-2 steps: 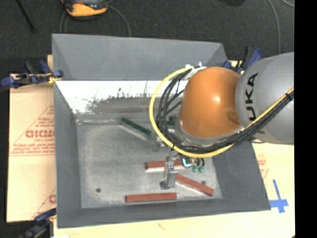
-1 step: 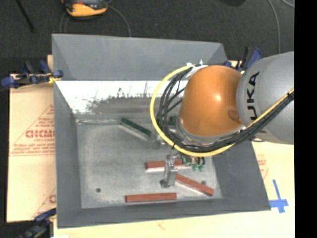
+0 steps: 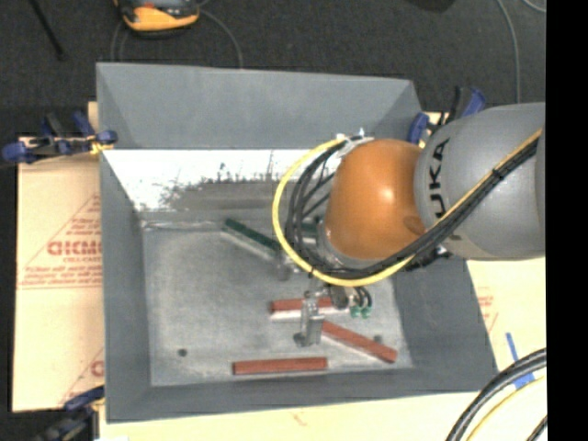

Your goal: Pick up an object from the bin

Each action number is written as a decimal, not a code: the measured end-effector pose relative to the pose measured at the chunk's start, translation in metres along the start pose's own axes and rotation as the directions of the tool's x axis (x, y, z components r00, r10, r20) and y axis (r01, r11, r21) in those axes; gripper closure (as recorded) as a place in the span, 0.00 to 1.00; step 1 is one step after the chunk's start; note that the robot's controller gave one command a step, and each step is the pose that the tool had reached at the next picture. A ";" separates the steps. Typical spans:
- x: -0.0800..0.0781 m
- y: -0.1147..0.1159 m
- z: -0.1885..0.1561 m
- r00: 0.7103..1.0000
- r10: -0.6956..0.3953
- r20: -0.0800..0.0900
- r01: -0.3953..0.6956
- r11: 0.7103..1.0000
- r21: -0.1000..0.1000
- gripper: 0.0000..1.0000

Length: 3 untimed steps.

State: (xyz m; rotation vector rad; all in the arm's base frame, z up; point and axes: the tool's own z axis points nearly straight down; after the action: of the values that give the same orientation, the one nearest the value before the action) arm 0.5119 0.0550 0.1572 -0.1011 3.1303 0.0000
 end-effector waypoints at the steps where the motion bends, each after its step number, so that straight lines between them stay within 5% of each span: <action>1: -0.022 -0.008 0.086 1.000 -0.005 -0.005 0.005 1.000 -0.001 1.00; 2: -0.022 -0.008 0.086 1.000 -0.004 -0.005 0.004 1.000 -0.002 1.00; 3: -0.025 -0.010 0.046 0.994 -0.107 -0.011 0.107 0.994 -0.001 1.00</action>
Offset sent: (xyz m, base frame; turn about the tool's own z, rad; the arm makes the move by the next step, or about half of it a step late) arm 0.0000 0.0000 0.0000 0.0000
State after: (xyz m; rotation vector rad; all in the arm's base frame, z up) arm 0.5377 0.0471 0.1114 -0.2702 3.1318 -0.0008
